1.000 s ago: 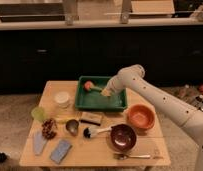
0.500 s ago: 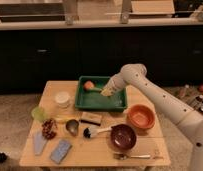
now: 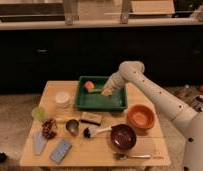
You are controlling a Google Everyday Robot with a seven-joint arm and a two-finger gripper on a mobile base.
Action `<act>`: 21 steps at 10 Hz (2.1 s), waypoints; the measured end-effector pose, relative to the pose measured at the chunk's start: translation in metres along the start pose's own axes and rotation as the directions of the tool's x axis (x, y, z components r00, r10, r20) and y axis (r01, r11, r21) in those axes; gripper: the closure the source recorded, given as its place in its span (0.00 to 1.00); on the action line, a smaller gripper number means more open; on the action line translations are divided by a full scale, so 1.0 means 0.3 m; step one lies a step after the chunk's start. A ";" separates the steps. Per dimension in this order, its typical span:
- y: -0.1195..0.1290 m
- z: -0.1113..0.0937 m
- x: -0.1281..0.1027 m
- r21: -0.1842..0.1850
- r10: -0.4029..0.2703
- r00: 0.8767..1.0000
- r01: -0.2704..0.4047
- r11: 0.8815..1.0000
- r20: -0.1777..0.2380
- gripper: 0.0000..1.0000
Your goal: Place pepper in tray
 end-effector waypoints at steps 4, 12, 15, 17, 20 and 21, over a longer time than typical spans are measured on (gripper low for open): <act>-0.040 -0.004 0.008 -0.015 -0.052 0.999 0.052 0.999 0.006 1.00; -0.038 0.002 0.010 -0.085 -0.111 0.993 0.113 0.990 0.035 0.72; -0.024 0.007 0.015 -0.113 -0.121 0.992 0.125 0.986 0.040 0.42; -0.012 0.017 0.004 -0.142 -0.136 0.990 0.141 0.980 0.045 0.24; -0.001 0.019 0.008 -0.169 -0.147 0.988 0.154 0.973 0.055 0.20; 0.004 0.022 0.005 -0.185 -0.154 0.986 0.162 0.969 0.060 0.20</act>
